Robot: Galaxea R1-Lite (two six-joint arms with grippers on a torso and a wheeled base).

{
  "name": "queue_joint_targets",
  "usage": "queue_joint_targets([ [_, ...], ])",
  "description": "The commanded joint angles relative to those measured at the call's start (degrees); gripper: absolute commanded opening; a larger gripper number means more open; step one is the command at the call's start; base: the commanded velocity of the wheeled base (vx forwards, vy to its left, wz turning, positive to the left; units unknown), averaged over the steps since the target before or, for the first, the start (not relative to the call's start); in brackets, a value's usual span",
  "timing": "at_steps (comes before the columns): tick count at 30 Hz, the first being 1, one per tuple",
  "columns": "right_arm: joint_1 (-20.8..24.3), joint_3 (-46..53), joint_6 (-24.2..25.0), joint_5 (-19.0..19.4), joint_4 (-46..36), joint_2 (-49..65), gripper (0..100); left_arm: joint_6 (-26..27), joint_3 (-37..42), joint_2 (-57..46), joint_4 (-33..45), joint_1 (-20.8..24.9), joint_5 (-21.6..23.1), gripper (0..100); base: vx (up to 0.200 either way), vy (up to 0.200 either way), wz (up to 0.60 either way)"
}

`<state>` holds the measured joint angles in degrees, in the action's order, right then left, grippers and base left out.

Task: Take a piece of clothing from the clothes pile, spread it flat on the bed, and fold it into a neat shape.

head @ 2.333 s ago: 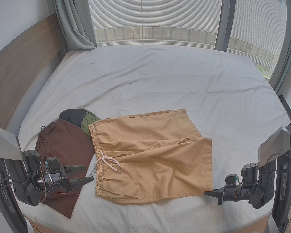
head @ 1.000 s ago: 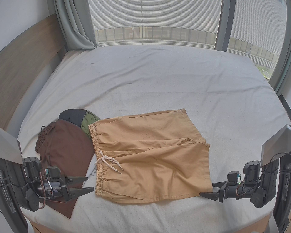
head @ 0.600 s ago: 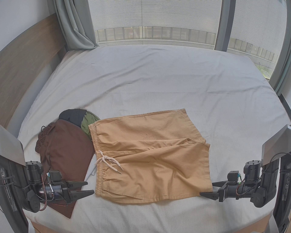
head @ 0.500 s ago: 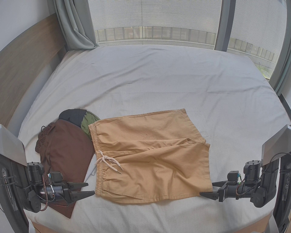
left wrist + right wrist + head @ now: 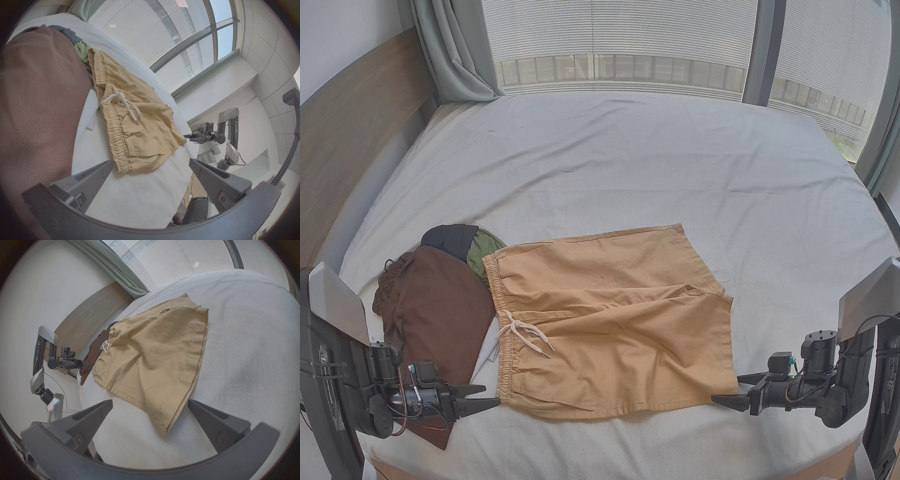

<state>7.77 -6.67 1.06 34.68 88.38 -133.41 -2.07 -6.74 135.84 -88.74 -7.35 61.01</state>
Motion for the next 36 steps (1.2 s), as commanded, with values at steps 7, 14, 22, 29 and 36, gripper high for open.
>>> queue_joint_targets([
  [7, -0.1, -0.1, 0.0, 0.0, 0.0, -0.2, 100, -0.8, -2.2, 3.5, 0.1, 0.3, -2.6, 100, 0.000, 0.000, 0.00],
  [14, -0.1, -0.2, 0.1, 0.0, 0.0, -0.3, 100, -3.6, -3.7, 4.3, 0.0, 1.9, -6.3, 100, 0.000, 0.000, 0.00],
  [22, -0.2, -0.4, 0.1, 0.0, 0.0, -0.4, 100, -8.7, -4.2, 3.8, 0.0, 4.3, -7.8, 100, 0.000, 0.000, 0.00],
  [29, -0.1, -0.4, 0.2, 0.0, 0.0, -0.1, 100, -10.3, -5.0, 4.2, 0.0, 5.5, -10.5, 100, 0.000, 0.000, 0.00],
  [36, -0.2, -0.4, 0.2, 0.0, 0.0, 0.0, 100, -12.3, -5.5, 4.3, 0.0, 7.5, -11.9, 100, 0.000, 0.000, 0.00],
])
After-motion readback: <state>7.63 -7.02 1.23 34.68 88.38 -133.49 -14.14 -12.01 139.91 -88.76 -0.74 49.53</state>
